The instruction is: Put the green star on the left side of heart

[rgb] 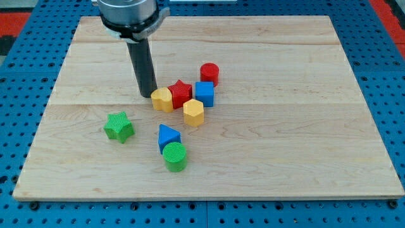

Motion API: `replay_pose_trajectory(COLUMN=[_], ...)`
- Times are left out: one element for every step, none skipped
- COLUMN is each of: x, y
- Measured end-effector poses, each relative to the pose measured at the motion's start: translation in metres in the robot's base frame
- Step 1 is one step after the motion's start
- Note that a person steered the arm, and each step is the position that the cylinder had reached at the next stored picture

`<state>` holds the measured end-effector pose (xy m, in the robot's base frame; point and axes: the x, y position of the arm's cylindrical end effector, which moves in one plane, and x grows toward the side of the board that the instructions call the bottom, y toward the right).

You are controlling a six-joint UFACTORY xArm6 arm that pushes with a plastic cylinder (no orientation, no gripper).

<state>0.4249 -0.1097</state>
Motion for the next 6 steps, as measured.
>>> replay_pose_trajectory(x=[0.040,0.111,0.093,0.042,0.060,0.043], y=[-0.101,-0.081,-0.032,-0.018,-0.047,-0.105])
